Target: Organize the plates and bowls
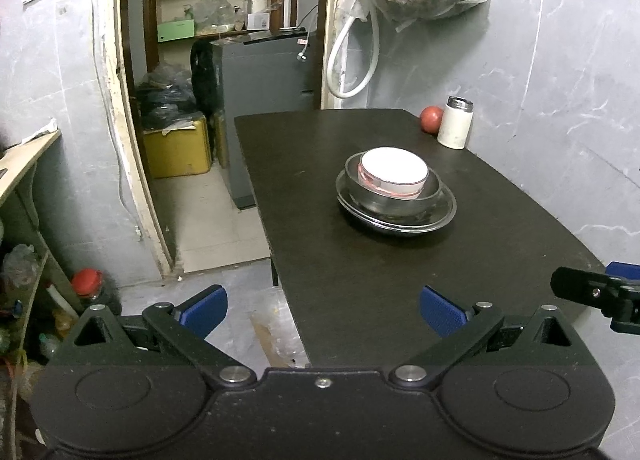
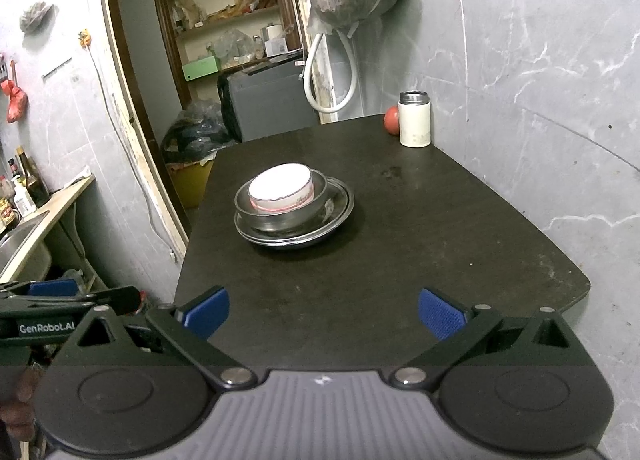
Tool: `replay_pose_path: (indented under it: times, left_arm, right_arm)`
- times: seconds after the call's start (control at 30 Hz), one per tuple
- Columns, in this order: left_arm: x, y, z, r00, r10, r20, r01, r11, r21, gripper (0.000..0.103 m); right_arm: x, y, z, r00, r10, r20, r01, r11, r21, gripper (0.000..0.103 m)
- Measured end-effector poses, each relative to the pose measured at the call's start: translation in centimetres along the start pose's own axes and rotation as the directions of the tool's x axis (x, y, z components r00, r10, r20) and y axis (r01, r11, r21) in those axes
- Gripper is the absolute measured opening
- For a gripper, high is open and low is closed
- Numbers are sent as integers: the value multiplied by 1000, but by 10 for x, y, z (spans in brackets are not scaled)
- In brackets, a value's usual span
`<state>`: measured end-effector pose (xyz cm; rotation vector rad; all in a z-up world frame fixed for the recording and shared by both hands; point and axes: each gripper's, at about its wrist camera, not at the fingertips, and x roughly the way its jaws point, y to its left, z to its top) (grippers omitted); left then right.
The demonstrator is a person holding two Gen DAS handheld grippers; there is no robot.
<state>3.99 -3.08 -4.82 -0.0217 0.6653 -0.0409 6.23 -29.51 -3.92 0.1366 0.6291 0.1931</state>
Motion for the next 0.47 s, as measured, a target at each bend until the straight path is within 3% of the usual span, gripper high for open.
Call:
replay_pose_path:
  times: [0.47]
  left_arm:
    - [11, -7, 5, 1000, -5, -26, 6, 1000, 14, 102]
  right_arm:
    - [7, -11, 0, 1000, -7, -19, 8, 1000, 18, 103]
